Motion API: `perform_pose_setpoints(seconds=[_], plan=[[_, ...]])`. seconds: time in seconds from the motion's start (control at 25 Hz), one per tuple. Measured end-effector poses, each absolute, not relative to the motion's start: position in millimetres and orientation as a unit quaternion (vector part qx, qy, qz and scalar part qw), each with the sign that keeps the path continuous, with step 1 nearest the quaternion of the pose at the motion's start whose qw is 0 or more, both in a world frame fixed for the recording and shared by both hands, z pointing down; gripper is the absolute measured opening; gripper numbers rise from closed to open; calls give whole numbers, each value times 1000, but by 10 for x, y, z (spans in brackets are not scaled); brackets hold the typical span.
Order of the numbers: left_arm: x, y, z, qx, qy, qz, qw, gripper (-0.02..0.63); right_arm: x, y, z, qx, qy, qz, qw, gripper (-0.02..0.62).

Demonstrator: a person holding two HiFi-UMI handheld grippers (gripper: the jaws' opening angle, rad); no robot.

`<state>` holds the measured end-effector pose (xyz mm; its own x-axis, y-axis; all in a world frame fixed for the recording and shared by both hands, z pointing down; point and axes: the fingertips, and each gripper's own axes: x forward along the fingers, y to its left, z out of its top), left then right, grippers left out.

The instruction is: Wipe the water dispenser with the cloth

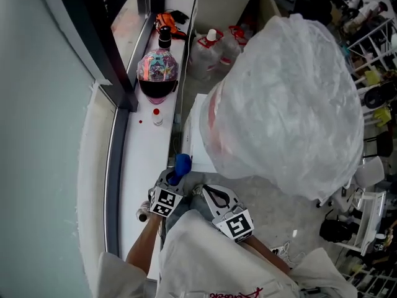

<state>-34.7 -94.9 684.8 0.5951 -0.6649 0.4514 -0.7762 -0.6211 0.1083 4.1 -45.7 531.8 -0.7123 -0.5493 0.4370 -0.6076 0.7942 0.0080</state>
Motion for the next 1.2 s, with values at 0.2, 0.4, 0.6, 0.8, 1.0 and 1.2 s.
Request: perform_pose_setpoints(seconds=[0.2,0.4,0.6,0.8,1.0,1.2], plan=[[-600,-1529,6883,868,-438,187,141,63,70,-465,5343,320,-919,76,216,14],[-673,-2568,6892,861,-445,203,139,63,123,-468,5354,327,-914,86,223,14],[-600,-3240,6850,861,-444,208,139,63,192,-464,5366,331,-910,93,230,14],[-377,-3367,7066,868,-411,247,130,63,346,-494,5392,343,-902,98,244,14],[-343,-3325,7071,873,-400,251,121,63,379,-511,5407,346,-900,101,243,14],[-342,-3092,7042,879,-393,249,109,63,278,-544,5369,336,-906,92,240,15]])
